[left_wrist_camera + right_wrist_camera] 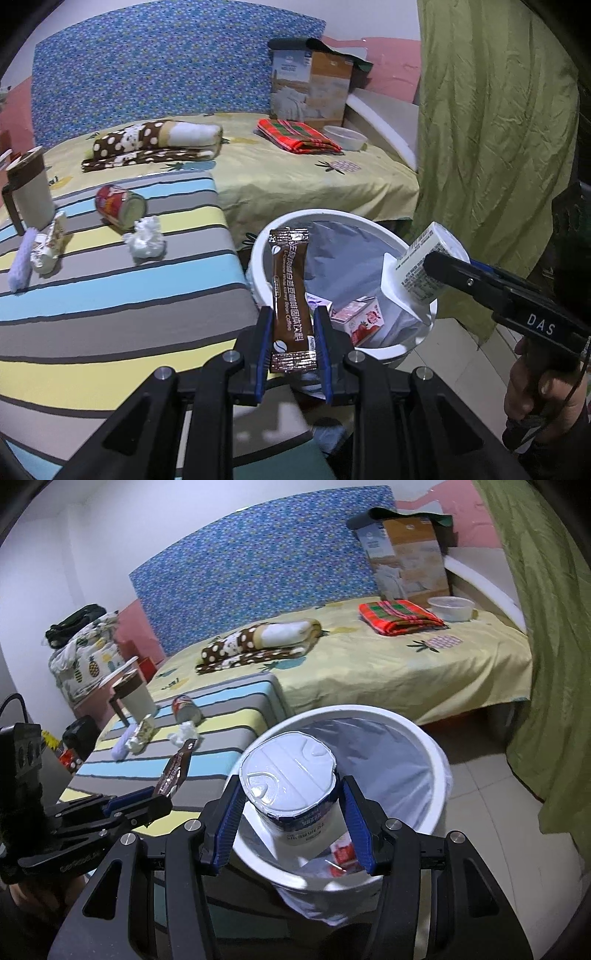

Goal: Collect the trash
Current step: 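Carry the brown wrapper and white yogurt cup over the bin, then open both tools to drop the wrapper and yogurt cup into the bin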

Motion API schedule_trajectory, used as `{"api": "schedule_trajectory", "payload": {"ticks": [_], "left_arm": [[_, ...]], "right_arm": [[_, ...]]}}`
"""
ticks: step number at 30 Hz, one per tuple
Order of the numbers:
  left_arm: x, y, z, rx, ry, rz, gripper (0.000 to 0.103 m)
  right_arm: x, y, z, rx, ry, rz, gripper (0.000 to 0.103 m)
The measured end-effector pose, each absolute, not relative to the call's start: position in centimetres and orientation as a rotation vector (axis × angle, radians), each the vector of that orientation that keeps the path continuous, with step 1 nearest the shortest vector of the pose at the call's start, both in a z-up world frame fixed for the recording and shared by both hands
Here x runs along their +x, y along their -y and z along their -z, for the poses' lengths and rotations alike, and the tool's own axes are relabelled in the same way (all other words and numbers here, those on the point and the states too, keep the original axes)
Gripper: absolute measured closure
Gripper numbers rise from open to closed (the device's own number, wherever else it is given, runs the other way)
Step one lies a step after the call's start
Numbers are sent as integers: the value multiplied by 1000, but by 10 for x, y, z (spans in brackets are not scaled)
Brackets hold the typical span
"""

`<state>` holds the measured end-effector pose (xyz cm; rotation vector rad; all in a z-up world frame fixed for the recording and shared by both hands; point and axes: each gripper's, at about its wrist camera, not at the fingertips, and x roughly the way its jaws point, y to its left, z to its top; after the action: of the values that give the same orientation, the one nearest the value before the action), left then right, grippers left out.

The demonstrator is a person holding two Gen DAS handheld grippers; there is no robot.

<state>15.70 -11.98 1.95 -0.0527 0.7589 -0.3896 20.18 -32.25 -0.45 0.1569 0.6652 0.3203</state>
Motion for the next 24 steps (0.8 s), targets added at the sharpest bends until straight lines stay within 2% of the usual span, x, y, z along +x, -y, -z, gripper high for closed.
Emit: {"api": "schedule_trajectory", "payload": {"ticks": [24], "left_arm": [[204,160,11,-27,-850,458,79]], "right_arm": [[232,342,29,155,-762,-249,48]]}}
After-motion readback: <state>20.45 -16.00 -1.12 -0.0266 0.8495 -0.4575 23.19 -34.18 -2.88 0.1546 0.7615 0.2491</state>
